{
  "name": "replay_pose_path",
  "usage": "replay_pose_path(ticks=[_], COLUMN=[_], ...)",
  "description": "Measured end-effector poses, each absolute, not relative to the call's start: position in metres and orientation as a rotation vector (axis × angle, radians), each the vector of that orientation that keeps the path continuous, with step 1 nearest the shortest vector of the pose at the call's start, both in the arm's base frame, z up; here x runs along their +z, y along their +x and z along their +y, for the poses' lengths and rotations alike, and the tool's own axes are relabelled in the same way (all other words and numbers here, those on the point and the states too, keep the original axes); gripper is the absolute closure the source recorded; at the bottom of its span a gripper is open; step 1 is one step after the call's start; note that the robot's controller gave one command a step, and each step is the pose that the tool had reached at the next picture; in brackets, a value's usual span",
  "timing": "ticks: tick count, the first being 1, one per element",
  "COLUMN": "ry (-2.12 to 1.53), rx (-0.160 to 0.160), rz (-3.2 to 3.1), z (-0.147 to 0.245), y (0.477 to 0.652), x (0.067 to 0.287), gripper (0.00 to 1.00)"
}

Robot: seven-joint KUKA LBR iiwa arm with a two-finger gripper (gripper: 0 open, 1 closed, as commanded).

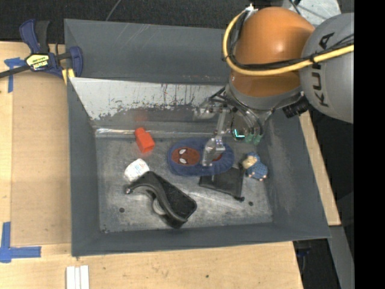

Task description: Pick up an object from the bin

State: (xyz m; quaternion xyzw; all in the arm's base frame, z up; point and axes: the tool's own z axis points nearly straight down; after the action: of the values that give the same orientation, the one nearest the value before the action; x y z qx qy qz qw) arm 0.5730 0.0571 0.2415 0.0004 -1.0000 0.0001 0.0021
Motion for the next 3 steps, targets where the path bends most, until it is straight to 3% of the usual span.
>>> replay_pose_path(ticks=[1, 2, 3], ry=[0.209, 0.149, -0.267], rx=[-0.002, 0.0, -0.001], rz=[-3.14, -3.145, -3.136], z=[0.047, 0.035, 0.034], y=[0.605, 0.607, 0.616], x=[0.071, 0.102, 0.11], gripper=[0.0, 0.0, 0.0])
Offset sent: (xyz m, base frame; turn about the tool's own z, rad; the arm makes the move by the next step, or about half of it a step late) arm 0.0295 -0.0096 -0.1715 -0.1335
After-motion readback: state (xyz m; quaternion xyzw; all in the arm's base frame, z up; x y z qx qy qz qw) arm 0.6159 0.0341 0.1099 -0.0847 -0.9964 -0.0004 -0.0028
